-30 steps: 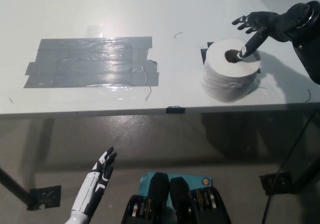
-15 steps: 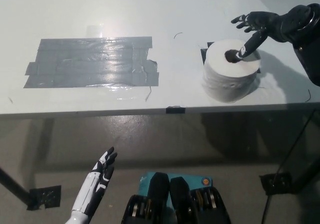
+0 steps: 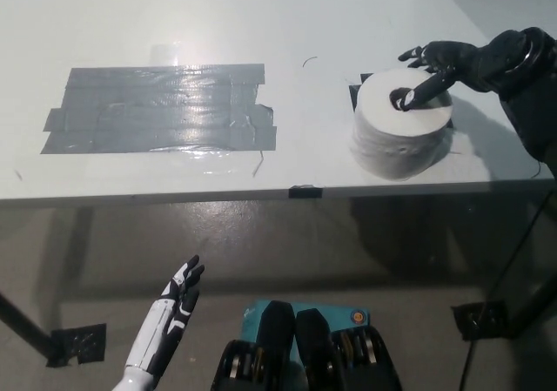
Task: A toilet paper roll is kept on the black spot on the desk infront of the robot and the robot inserts its right thumb into the hole in the centre to grab the roll. Then it passes the roll to a person.
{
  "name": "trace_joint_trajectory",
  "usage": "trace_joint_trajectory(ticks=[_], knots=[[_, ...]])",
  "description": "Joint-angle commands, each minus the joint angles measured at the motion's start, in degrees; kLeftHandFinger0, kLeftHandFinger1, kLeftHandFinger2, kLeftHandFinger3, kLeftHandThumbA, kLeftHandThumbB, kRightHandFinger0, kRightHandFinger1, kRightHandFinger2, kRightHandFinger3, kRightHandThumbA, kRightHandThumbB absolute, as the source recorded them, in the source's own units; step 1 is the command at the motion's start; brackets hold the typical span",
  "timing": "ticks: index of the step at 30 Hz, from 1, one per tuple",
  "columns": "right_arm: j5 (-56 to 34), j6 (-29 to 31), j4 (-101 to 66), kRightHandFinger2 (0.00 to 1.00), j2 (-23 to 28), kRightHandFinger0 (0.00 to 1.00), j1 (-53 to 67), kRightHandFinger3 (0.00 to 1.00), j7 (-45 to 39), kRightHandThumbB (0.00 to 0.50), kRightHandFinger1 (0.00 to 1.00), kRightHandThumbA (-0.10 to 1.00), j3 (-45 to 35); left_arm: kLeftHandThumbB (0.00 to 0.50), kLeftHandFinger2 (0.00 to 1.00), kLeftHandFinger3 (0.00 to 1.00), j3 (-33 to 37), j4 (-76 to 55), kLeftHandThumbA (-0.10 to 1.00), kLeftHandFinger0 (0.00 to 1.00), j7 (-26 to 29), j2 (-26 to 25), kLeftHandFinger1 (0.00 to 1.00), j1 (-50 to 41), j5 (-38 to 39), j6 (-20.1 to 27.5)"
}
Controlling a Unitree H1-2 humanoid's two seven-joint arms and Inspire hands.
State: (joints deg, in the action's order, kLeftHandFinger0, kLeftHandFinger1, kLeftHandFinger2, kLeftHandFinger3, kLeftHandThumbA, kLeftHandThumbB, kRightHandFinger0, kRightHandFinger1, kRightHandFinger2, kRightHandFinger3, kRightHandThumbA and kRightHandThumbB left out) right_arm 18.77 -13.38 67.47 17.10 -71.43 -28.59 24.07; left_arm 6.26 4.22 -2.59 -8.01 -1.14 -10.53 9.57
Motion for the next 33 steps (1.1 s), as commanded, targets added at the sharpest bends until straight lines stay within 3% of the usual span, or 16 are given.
trace_joint_trajectory(ticks=[1,5,11,16,20,21,22,23,24,25,26,27,28,29,32,33], knots=[[2.5,-0.1,0.3,1.00,-1.0,1.00,-4.4,1.00,3.6,0.335,1.00,0.78,0.8,0.153,1.00,1.00,0.3,-1.6,1.00,1.00,-0.4,-0.4,1.00,0.9,-0.3,1.5],[4.4,1.2,0.8,1.00,-1.2,1.00,-5.1,1.00,2.7,0.319,1.00,0.85,2.8,0.144,1.00,1.00,0.4,-1.7,1.00,1.00,-0.3,-0.5,1.00,1.3,-0.8,1.5],[6.5,0.5,2.4,1.00,-2.1,1.00,-6.3,1.00,3.1,0.300,1.00,0.68,5.3,0.152,1.00,1.00,0.5,-2.0,1.00,1.00,-0.6,-0.6,1.00,1.5,-0.6,1.0],[7.7,1.5,5.1,1.00,-3.0,1.00,-8.0,1.00,3.2,0.331,1.00,0.51,6.9,0.148,1.00,1.00,0.6,-1.9,1.00,1.00,-0.6,-0.7,1.00,2.1,-1.0,1.3],[11.0,2.0,8.4,1.00,-4.3,1.00,-9.7,1.00,-0.4,0.328,1.00,0.47,11.2,0.150,1.00,1.00,0.7,-2.4,1.00,1.00,-1.0,-0.6,1.00,2.4,-0.8,0.2],[12.7,0.7,9.7,1.00,-5.2,1.00,-10.2,1.00,-1.3,0.374,1.00,0.43,13.3,0.149,1.00,1.00,0.7,-2.5,1.00,1.00,-1.1,-0.6,1.00,2.4,-0.8,0.1],[13.3,-0.2,10.4,1.00,-5.7,1.00,-10.5,1.00,-1.8,0.380,1.00,0.42,14.4,0.148,1.00,1.00,0.7,-2.4,1.00,1.00,-1.0,-0.6,1.00,2.5,-1.0,0.2],[13.3,-0.2,10.7,0.98,-5.9,0.97,-10.4,1.00,-1.3,0.376,0.93,0.35,14.7,0.147,1.00,1.00,0.7,-2.5,1.00,1.00,-1.1,-0.6,1.00,2.6,-1.0,0.2],[12.9,-0.6,11.2,0.86,-6.3,0.77,-9.9,1.00,0.0,0.374,0.76,0.28,14.8,0.142,1.00,1.00,0.7,-2.5,1.00,1.00,-1.2,-0.6,1.00,2.6,-0.9,0.2],[11.6,-0.9,11.5,0.56,-6.4,0.46,-9.3,1.00,0.6,0.329,0.45,0.13,13.8,0.136,1.00,1.00,0.7,-2.4,1.00,1.00,-1.1,-0.5,1.00,2.7,-1.0,0.4],[11.2,-1.0,11.6,0.51,-6.4,0.32,-9.1,1.00,0.8,0.339,0.36,0.09,13.5,0.135,1.00,1.00,0.8,-2.4,1.00,1.00,-1.0,-0.4,1.00,2.7,-1.1,0.4],[12.7,0.1,11.8,0.21,-6.5,0.01,-8.7,0.84,0.2,0.285,0.02,-0.08,15.0,0.125,1.00,1.00,0.7,-2.4,1.00,1.00,-1.1,-0.5,1.00,2.8,-1.0,0.5],[14.1,1.1,11.8,0.21,-6.5,0.00,-8.3,1.00,0.5,0.238,0.01,-0.10,16.4,0.123,1.00,1.00,0.7,-2.7,1.00,1.00,-1.2,-0.5,1.00,3.0,-0.9,0.1],[14.4,1.4,11.8,0.26,-6.4,0.01,-7.8,1.00,1.3,0.244,0.08,-0.10,16.9,0.120,1.00,1.00,0.7,-2.9,1.00,1.00,-1.3,-0.6,1.00,3.1,-0.9,-0.1],[14.2,1.6,11.4,0.25,-6.0,0.00,-6.5,1.00,2.0,0.236,0.11,-0.10,16.9,0.122,1.00,1.00,0.8,-2.8,1.00,1.00,-1.3,-0.8,1.00,3.2,-1.4,0.3],[13.9,1.5,11.5,0.30,-5.9,0.02,-6.3,1.00,1.9,0.225,0.16,-0.10,16.7,0.128,1.00,1.00,0.8,-2.7,1.00,1.00,-1.2,-0.8,1.00,3.2,-1.4,0.4]])
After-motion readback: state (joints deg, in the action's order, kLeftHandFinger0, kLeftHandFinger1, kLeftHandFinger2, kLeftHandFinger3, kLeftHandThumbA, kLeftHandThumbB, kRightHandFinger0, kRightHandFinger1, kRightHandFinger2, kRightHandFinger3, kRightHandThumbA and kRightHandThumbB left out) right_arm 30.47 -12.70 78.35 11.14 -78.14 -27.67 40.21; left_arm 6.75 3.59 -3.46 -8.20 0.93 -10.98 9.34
